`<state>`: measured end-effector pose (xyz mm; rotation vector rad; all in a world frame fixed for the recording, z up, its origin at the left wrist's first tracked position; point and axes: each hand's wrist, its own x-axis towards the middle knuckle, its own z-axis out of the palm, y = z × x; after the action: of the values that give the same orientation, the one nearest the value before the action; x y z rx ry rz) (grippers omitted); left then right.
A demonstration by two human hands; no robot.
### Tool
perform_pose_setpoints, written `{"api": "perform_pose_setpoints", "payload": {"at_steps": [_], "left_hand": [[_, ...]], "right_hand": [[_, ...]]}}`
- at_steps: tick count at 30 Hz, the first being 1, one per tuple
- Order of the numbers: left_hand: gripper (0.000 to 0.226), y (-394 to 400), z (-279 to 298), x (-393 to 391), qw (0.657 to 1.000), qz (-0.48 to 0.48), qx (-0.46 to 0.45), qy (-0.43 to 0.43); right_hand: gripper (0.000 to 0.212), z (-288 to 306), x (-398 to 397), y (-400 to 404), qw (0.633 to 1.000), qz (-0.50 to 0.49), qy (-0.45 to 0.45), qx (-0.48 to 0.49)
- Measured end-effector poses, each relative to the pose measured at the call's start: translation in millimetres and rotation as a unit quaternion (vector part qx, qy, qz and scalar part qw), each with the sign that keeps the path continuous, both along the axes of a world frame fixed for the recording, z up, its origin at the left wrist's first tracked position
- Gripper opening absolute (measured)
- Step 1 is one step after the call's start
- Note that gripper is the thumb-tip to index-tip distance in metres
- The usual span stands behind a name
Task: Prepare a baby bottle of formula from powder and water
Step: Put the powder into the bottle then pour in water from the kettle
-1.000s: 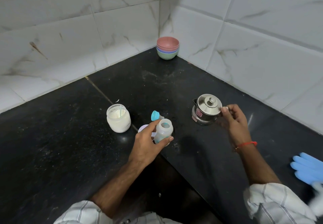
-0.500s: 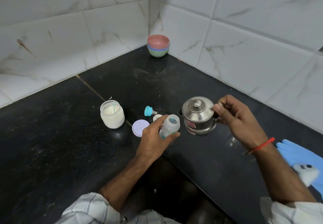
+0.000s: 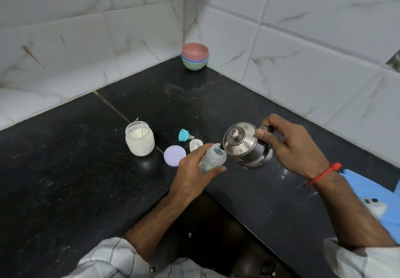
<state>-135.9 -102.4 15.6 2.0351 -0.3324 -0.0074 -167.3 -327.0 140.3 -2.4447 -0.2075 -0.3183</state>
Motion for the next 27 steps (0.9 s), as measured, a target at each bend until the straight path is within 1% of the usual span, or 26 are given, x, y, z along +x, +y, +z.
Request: {"api": "perform_pose_setpoints", "payload": {"at_steps": [5, 14, 27], "left_hand": [[0.067, 1, -1, -1, 1.000, -0.003, 0.001, 0.003], [0.069, 0, -2, 2, 1.000, -0.001, 0.015, 0.007], [0.069, 1, -10, 9, 1.000, -0.004, 0.017, 0.014]], "right_hand": [[0.016, 6, 3, 6, 0.998, 0.015, -0.007, -0.060], [0.018, 12, 10, 10, 0.993, 0.024, -0.014, -0.111], [0.016, 18, 17, 12, 0.990, 0.032, -0.029, -0.136]]}}
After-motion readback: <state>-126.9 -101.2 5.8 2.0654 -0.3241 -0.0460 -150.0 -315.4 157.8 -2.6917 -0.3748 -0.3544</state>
